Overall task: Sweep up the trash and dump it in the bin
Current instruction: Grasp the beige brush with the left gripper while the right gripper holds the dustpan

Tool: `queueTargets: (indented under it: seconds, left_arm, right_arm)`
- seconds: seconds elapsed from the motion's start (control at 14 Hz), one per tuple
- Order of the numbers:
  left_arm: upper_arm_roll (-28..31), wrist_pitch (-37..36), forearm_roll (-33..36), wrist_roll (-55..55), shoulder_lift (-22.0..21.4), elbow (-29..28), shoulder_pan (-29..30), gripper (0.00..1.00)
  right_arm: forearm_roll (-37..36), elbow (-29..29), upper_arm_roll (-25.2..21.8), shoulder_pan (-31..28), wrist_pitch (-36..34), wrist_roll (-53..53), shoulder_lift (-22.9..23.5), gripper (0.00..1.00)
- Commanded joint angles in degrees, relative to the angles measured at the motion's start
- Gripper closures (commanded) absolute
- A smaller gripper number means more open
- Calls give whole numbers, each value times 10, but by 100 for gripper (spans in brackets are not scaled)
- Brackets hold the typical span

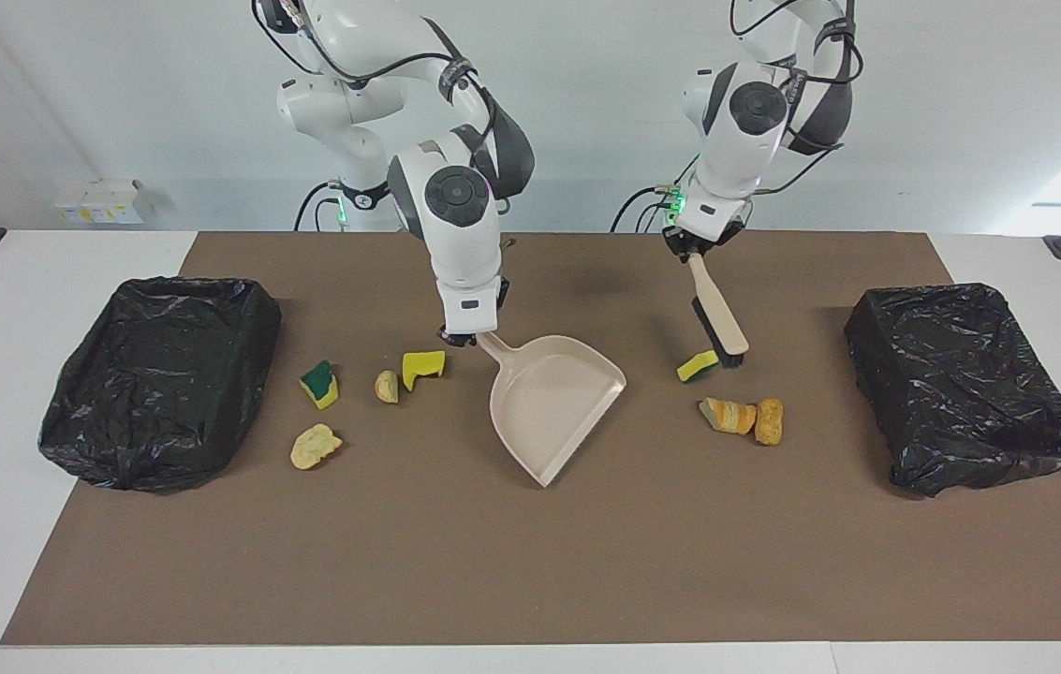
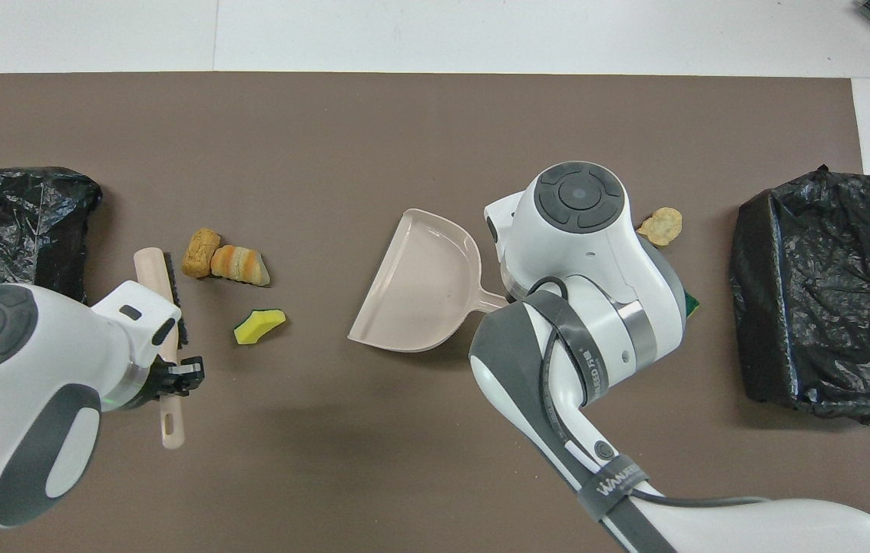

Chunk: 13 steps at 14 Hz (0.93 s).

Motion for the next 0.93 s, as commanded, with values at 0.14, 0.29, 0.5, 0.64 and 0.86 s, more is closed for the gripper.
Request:
queueTargets:
  seconds: [0.14, 0.29, 0.5, 0.64, 0.86]
  left_arm:
    - [-8, 116, 12, 157, 57, 17, 113, 100]
    - [-8, 142, 13, 177, 92, 17, 120, 100]
    - [-10, 150, 14, 177, 97, 3, 106, 100]
    - [-11, 157, 14, 176, 100, -12, 86, 100]
    - [-12, 165, 14, 171, 100, -30, 60, 100]
  right_arm:
    - [-64, -54, 3, -2, 10, -115, -34, 100]
    - [-80, -61, 3, -1, 10, -138, -40, 100]
    - [-87, -98, 3, -2, 37, -138, -57, 100]
    - [-87, -118, 3, -2, 61, -138, -66, 100]
    - [-87, -131, 3, 6, 87, -130, -64, 100]
